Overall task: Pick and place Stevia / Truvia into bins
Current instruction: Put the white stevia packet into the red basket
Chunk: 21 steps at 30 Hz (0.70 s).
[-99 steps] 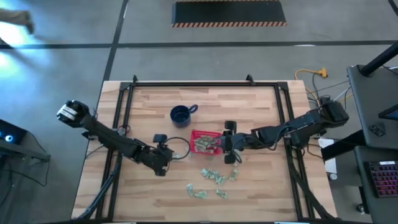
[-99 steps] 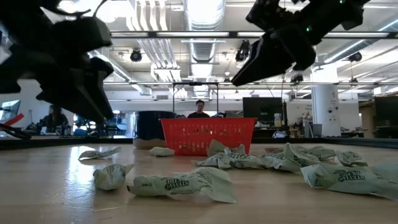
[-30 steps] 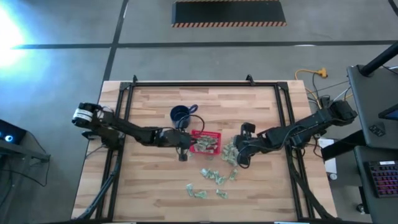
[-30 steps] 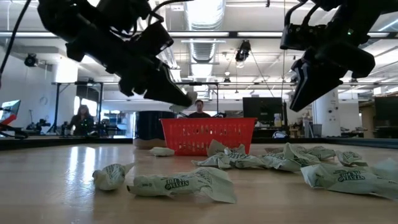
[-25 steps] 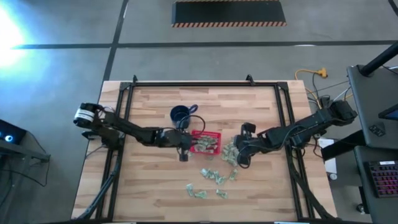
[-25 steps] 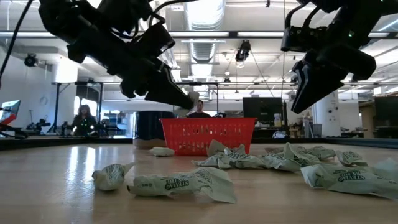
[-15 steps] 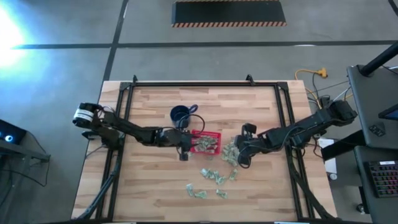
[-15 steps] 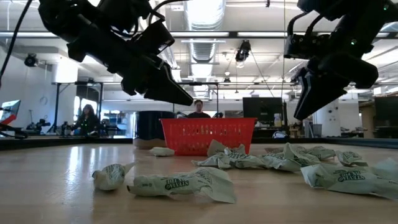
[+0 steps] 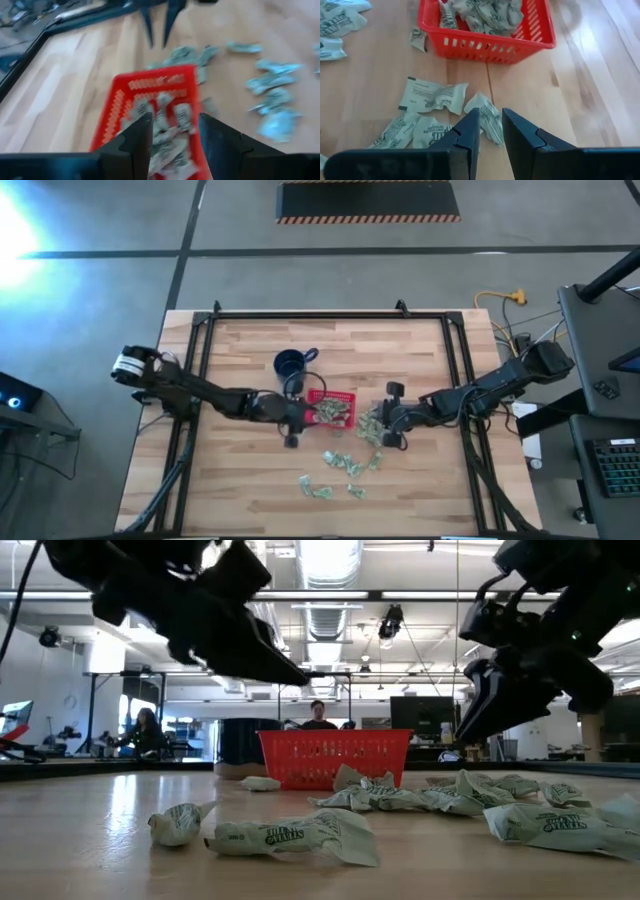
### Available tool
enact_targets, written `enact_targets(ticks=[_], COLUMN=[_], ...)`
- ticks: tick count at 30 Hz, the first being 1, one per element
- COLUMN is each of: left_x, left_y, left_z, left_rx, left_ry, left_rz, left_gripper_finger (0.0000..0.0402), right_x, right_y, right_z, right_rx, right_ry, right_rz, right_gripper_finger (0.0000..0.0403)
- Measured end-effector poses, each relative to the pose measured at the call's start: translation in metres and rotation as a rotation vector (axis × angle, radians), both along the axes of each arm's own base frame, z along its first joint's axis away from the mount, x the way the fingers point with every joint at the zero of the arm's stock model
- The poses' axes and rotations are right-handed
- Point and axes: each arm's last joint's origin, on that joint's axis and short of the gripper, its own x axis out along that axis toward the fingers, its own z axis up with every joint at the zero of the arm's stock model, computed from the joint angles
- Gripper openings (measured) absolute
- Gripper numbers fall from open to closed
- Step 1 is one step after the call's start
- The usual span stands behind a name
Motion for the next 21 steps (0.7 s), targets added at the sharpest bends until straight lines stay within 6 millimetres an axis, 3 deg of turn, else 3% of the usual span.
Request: enact_targets(ticks=[9, 21], left_x=[-0.026, -0.063], left_y=[-0.025, -0.059], left_z=[0.034, 0.064], left_rx=[-0.03, -0.075], left_ry=[-0.065, -0.167], left_rz=[-0.107, -0.272], left_gripper_finger=[0.0142, 0.0142], right_x=[-0.008, 0.0], right_y=[-0.013, -0.028], right_z=[-0.014, -0.015], right_rx=[0.01, 0.131], right_ry=[0.001, -0.059], right_rz=[-0.04, -0.034], right_gripper_finger=[0.0098, 0.0151])
